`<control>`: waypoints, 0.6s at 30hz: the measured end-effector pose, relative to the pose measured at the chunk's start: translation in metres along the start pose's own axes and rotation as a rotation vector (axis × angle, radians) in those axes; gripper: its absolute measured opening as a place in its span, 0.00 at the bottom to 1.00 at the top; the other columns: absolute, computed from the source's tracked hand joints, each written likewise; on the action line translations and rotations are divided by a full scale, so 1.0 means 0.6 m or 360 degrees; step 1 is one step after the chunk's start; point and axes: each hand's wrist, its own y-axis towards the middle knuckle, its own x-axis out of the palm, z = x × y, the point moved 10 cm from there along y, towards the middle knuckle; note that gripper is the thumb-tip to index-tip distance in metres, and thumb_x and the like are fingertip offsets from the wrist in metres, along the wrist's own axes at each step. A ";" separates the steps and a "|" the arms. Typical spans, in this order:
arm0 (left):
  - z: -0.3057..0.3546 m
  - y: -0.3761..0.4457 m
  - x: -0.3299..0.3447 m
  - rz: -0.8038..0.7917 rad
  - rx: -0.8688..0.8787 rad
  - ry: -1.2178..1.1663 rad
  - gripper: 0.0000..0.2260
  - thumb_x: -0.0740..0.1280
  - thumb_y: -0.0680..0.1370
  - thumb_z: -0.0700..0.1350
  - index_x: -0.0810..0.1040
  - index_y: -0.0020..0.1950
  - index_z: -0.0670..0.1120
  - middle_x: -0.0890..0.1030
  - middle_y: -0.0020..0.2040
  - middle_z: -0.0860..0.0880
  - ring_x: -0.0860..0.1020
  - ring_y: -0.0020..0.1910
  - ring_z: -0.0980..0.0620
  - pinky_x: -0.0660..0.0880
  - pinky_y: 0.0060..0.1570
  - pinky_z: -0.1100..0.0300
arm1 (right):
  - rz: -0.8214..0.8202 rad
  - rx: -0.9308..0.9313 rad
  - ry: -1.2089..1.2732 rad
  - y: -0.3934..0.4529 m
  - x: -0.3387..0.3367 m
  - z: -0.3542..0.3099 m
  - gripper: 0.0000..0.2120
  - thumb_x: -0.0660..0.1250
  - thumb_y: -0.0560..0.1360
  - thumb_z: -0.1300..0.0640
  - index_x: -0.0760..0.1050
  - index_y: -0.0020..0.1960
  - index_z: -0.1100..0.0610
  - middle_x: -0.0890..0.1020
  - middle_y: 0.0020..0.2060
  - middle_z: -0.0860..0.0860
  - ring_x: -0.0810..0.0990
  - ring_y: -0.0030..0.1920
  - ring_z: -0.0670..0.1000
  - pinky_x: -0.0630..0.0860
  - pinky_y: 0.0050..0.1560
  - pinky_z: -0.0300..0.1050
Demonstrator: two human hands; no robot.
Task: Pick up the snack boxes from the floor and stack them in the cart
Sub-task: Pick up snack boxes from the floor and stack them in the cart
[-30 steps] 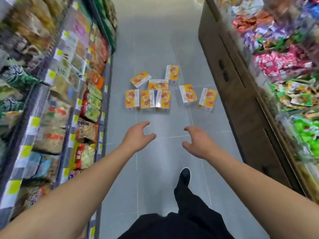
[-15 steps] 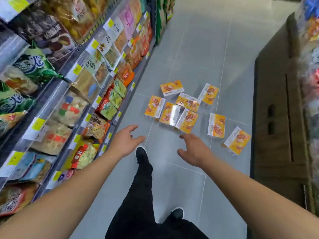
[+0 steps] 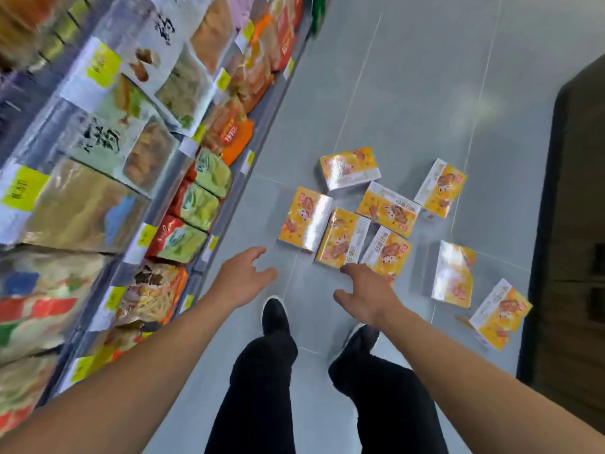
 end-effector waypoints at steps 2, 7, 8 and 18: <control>-0.025 0.093 0.024 0.0029 -0.0025 -0.0044 0.28 0.69 0.76 0.51 0.67 0.75 0.50 0.71 0.72 0.51 0.75 0.66 0.49 0.70 0.62 0.58 | -0.0027 0.0041 0.0090 0.094 0.031 0.020 0.29 0.64 0.78 0.50 0.62 0.76 0.55 0.66 0.74 0.54 0.69 0.71 0.55 0.67 0.67 0.46; -0.108 0.346 0.118 0.0085 -0.0041 -0.0054 0.23 0.70 0.75 0.49 0.72 0.70 0.52 0.76 0.67 0.53 0.77 0.59 0.53 0.68 0.49 0.64 | -0.0011 0.0114 0.0352 0.354 0.137 0.096 0.28 0.65 0.77 0.53 0.64 0.75 0.56 0.71 0.71 0.54 0.74 0.67 0.56 0.72 0.64 0.48; -0.121 0.390 0.128 0.0121 -0.0030 -0.0070 0.22 0.70 0.75 0.49 0.73 0.69 0.52 0.77 0.66 0.53 0.78 0.58 0.53 0.69 0.48 0.64 | 0.0015 0.0123 0.0394 0.399 0.148 0.107 0.27 0.65 0.77 0.54 0.65 0.74 0.56 0.73 0.69 0.55 0.76 0.64 0.56 0.73 0.61 0.48; -0.274 0.731 0.268 0.0090 0.0050 0.0130 0.29 0.70 0.73 0.55 0.69 0.72 0.48 0.75 0.69 0.50 0.76 0.63 0.47 0.70 0.56 0.60 | 0.0502 0.0121 0.0379 0.739 0.251 0.190 0.16 0.68 0.70 0.58 0.65 0.54 0.55 0.77 0.45 0.53 0.77 0.36 0.53 0.75 0.31 0.44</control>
